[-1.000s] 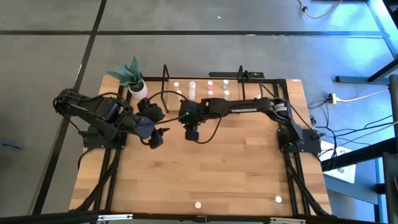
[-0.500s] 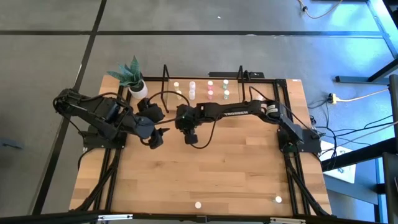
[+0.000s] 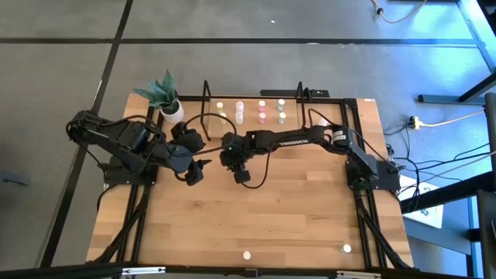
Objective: Pick and place medicine bottles onto shelf by color
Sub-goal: Put the yellow pill bottle on the shelf aligned with the other yellow pill bottles
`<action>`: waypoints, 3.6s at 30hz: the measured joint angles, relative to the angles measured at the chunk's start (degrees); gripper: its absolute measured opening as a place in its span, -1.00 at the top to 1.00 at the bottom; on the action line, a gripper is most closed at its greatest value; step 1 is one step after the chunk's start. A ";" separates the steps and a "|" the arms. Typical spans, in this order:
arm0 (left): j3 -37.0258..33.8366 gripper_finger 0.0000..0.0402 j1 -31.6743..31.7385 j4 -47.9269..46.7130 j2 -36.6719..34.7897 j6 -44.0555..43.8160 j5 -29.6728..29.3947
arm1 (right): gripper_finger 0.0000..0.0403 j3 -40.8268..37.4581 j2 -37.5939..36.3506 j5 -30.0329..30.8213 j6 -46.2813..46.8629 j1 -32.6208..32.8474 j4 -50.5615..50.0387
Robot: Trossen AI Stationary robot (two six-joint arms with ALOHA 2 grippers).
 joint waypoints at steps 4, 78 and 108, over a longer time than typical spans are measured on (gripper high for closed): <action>0.00 -0.30 0.00 0.00 0.00 0.00 0.00 | 0.41 0.04 -0.02 0.01 0.03 -0.06 -0.18; 0.00 -0.30 -0.12 -0.90 0.00 -0.33 2.83 | 0.09 0.50 -19.71 3.06 9.75 3.82 -15.00; -39.50 -0.30 5.02 44.89 0.02 8.69 7.26 | 0.09 -21.86 -48.84 3.04 16.17 8.66 -2.53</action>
